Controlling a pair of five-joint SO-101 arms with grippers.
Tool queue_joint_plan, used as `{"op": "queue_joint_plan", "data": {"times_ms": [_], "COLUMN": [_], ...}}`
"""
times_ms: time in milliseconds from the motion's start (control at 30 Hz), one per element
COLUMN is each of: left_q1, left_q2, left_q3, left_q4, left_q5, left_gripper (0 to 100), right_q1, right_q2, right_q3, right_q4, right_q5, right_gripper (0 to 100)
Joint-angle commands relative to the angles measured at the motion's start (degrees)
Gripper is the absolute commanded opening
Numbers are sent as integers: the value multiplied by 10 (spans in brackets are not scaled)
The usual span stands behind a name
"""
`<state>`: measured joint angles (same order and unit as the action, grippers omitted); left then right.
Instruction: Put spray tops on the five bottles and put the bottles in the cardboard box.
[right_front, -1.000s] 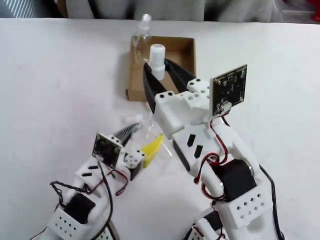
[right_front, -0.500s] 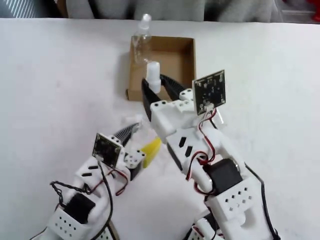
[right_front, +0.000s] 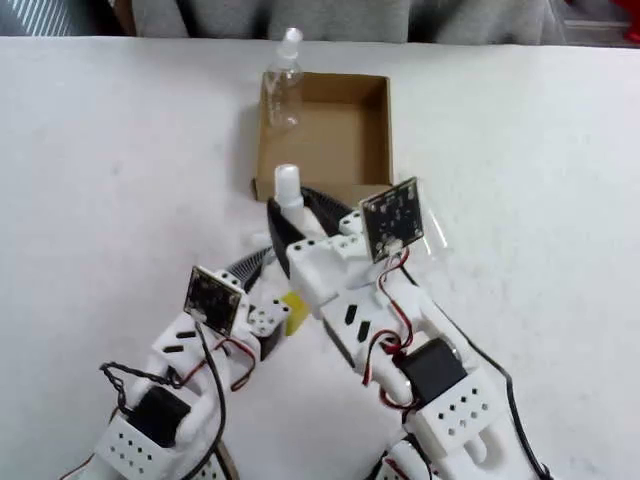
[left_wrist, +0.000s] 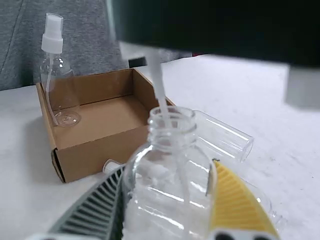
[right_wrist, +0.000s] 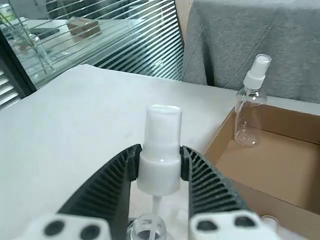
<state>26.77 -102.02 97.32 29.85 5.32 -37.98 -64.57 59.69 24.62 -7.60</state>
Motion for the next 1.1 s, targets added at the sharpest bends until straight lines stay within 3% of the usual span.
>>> {"op": "queue_joint_plan", "data": {"times_ms": [0, 600, 1067], "left_q1": [-7, -7, -7], "left_q2": [-14, -14, -14], "left_q3": [-2, -2, -2], "left_q4": [-4, -4, -4], "left_q5": [-2, -2, -2], "left_gripper": [106, 106, 108], "right_q1": [-17, -20, -41], "right_q2": [-23, -124, -171], "right_q3": [5, 84, 105], "right_q4": [-11, -5, 85], "right_q5": [2, 2, 2], "right_gripper": [16, 16, 18]}}
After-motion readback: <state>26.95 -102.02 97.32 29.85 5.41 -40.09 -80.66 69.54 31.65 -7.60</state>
